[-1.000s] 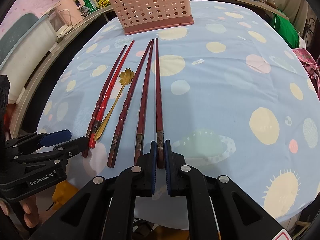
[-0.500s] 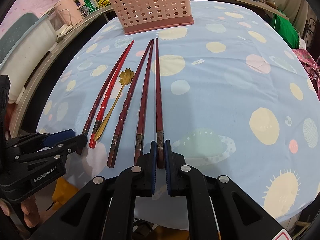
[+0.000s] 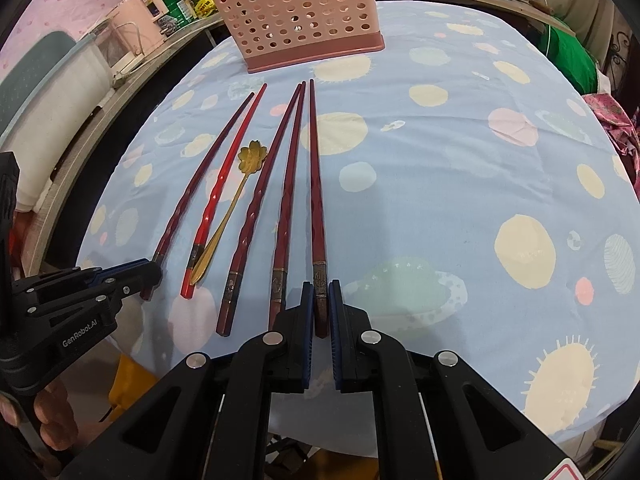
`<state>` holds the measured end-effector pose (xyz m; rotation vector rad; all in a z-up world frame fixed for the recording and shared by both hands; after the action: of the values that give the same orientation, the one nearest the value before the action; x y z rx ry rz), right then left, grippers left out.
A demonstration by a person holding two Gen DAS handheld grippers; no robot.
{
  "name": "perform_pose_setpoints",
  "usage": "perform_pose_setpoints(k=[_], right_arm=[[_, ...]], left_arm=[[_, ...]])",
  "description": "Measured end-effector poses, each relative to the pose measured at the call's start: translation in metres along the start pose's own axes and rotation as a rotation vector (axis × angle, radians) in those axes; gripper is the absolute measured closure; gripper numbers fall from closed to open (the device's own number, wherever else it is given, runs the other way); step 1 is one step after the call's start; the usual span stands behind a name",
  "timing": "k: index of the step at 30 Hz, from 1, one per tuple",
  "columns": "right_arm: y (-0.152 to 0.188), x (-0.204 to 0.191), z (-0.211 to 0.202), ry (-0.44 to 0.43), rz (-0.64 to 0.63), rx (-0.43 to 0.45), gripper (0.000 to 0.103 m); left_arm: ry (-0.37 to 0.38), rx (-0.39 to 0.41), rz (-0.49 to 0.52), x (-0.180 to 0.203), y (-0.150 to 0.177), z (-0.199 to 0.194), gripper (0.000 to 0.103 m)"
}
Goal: Organize utensils
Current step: 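Grasp a dark red chopstick with the left tool while the right tool grasps another, then lift both dark red chopsticks up over the pink basket with both tools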
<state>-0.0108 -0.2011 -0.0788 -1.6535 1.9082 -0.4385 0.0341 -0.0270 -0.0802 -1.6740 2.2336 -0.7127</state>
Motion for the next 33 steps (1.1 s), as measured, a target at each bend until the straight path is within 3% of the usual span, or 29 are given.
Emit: perform_pose_setpoints(k=[15,33], right_arm=[[-0.037,0.004,-0.044,-0.008,0.022,0.139,0.095],[-0.107,0.027,-0.108,-0.002,0.078,0.351,0.096]], left_arm=[[-0.017,0.098,-0.042,-0.011,-0.03,-0.035,0.096],[0.007,0.289,-0.073,-0.02,-0.096,-0.091,0.096]])
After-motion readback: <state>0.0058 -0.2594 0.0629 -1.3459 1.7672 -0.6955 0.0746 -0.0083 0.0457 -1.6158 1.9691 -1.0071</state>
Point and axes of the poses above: each gripper's, at about its wrist camera, not at the fingertips, and z roughly the way its jaws point, x to its right, y to its underside, the point moved 2 cm from there along z, roughly the way its jaws point, and after that the axes turned 10 degrees about x, right-handed, at the moved point
